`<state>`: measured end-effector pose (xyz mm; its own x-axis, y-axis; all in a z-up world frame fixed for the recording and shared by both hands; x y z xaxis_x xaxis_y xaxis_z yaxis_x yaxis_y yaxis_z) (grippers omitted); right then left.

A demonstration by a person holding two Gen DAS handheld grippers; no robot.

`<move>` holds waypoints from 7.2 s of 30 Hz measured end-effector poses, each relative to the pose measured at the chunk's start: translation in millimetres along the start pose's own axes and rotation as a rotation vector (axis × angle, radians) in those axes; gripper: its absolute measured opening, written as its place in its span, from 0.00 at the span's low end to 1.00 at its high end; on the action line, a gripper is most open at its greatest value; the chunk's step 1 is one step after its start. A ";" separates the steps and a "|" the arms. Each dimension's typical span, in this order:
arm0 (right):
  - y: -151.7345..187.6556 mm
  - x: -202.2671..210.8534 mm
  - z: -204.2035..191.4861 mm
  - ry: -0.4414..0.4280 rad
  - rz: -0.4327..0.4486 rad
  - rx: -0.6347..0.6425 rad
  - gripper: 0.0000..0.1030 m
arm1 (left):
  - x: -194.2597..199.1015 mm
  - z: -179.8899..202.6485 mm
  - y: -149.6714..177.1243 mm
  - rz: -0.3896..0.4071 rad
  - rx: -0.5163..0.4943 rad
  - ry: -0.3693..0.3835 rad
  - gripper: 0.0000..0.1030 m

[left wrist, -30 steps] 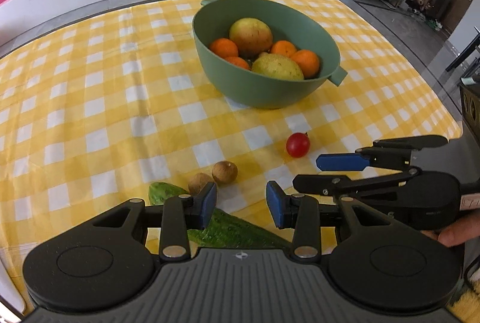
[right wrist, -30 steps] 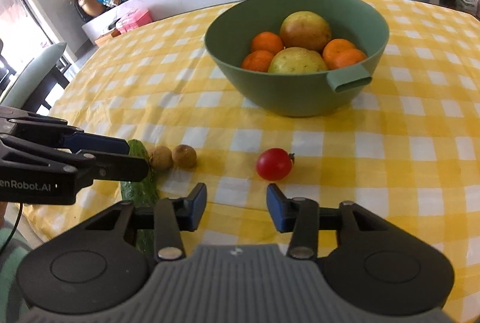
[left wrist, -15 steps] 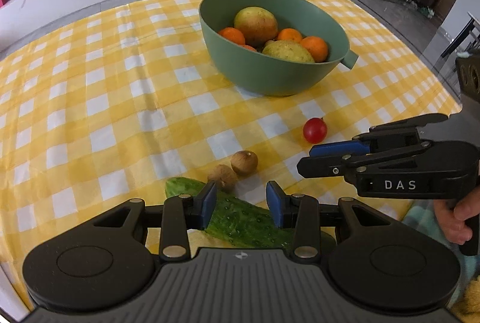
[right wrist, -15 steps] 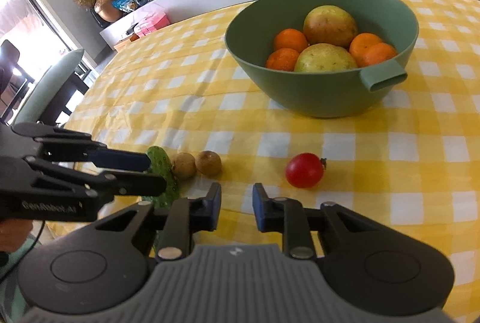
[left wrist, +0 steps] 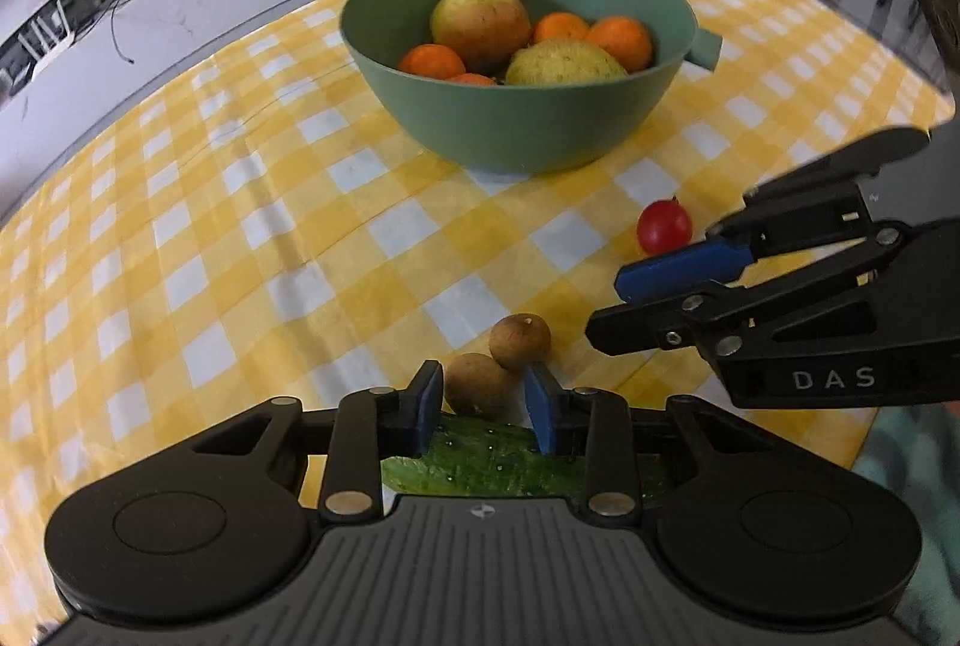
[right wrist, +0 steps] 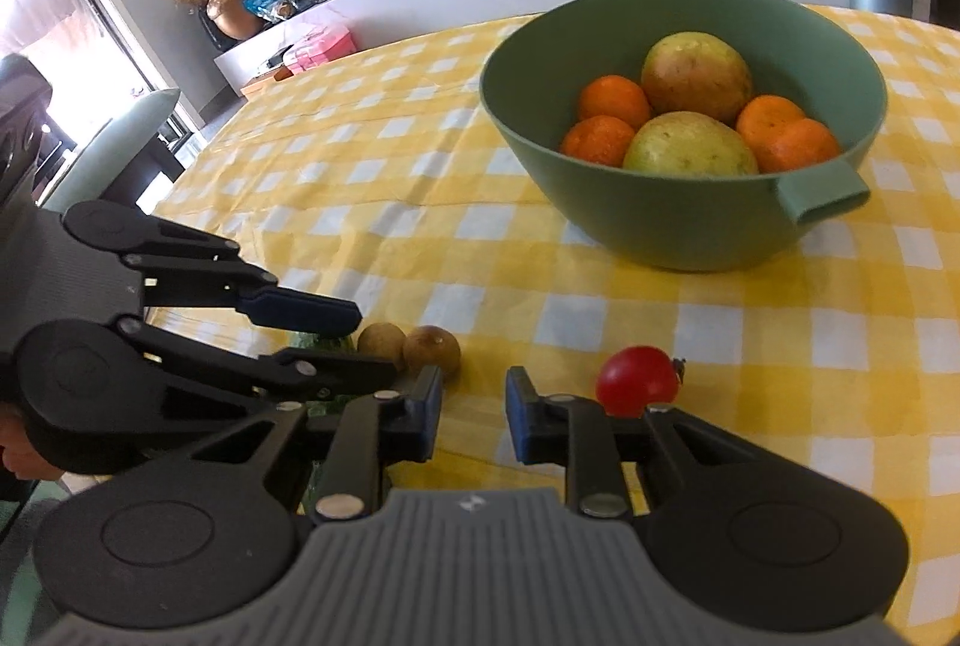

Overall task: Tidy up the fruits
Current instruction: 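Move both grippers back toward the remaining kiwis, tomato and cucumber, then grasp a brown kiwi with the left gripper while the right gripper grasps the other kiwi, then carry both kiwis over the green colander and open both grippers, then move the left gripper to the cucumber while the right gripper approaches the cherry tomato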

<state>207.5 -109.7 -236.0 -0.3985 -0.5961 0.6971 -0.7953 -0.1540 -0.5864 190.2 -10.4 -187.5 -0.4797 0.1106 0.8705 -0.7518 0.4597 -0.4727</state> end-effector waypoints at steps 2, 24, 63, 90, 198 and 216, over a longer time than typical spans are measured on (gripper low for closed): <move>-0.9 -3.1 -0.9 0.005 -0.002 0.017 0.20 | -2.3 1.2 -0.2 -0.001 -0.013 -0.002 0.37; -2.4 -11.8 1.6 0.046 -0.010 0.085 0.21 | -6.7 -11.6 -8.3 0.043 0.155 0.070 0.27; -4.4 -13.6 -6.0 0.097 -0.012 0.243 0.27 | -7.0 -11.4 -3.4 0.060 0.087 0.058 0.28; -9.1 -29.2 -33.2 0.086 0.007 0.371 0.21 | 7.9 -43.8 -20.9 0.118 0.330 0.044 0.27; -43.4 69.4 30.5 0.276 0.267 0.167 0.51 | 64.6 -10.3 -47.5 0.117 0.553 -0.163 0.47; -19.0 60.3 40.9 0.287 0.148 0.119 0.52 | 53.0 -23.6 29.6 -0.061 0.985 -0.174 0.55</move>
<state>217.3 -175.0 -199.8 -0.6309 -0.3757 0.6788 -0.6675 -0.1831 -0.7218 153.2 29.9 -152.1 -0.4282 -0.0556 0.9020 -0.7789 -0.4835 -0.3996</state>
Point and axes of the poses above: each gripper's, at about its wrist camera, not at the fingertips, and x roughly against the way its jaws point, z to its right, y to its underside, the point moved 10 cm from there along -x, roughly the way its jaws point, and after that the axes turned 4 degrees about -y, right-handed, at the moved point
